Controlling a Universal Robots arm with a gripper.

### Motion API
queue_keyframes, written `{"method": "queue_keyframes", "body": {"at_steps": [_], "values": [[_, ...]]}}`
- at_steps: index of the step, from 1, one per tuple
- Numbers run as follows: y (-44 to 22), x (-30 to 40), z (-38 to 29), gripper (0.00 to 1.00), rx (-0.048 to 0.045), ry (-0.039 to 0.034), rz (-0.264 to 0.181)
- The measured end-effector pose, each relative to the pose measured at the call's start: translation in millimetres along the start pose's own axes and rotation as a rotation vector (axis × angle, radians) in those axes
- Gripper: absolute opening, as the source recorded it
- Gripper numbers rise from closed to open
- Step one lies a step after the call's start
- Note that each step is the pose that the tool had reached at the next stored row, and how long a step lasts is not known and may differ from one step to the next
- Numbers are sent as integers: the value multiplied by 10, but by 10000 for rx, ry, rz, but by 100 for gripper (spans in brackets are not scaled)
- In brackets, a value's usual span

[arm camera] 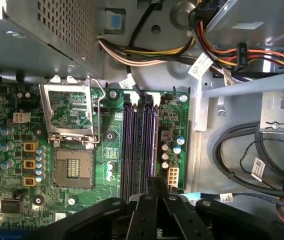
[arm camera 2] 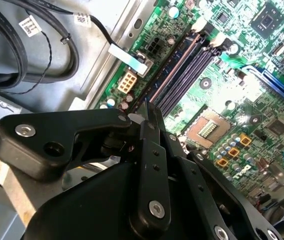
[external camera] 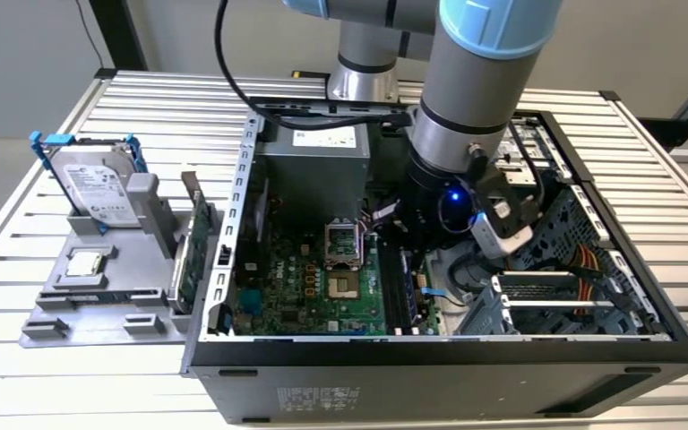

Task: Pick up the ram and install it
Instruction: 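Insert the ram into the slot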

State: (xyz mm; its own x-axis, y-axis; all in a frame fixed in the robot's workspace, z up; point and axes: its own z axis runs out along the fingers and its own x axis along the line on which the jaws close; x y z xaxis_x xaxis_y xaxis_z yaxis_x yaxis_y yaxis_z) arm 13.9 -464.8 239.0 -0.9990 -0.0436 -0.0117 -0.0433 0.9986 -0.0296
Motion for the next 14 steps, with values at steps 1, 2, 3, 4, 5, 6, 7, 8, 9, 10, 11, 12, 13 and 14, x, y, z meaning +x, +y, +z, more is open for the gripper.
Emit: {"method": "queue_keyframes", "body": {"at_steps": [1,2,3,4,5,6,7,8,9,10,11,12,13,14], "values": [[0,0,0,0,-2,-4,-114],[0,0,0,0,-3,-7,-225],[0,0,0,0,-3,-10,-338],[0,0,0,0,-5,-14,-475],[0,0,0,0,-8,-19,-634],[0,0,0,0,-10,-23,-796],[0,0,0,0,-11,-29,-982],[0,0,0,0,-14,-34,-1173],[0,0,0,0,-16,-38,-1347],[0,0,0,0,-18,-43,-1518],[1,0,0,0,-20,-47,-1683],[1,0,0,0,-22,-48,-1845],[1,0,0,0,-25,-44,-1999],[1,1,0,0,-28,-39,-2163]]}}
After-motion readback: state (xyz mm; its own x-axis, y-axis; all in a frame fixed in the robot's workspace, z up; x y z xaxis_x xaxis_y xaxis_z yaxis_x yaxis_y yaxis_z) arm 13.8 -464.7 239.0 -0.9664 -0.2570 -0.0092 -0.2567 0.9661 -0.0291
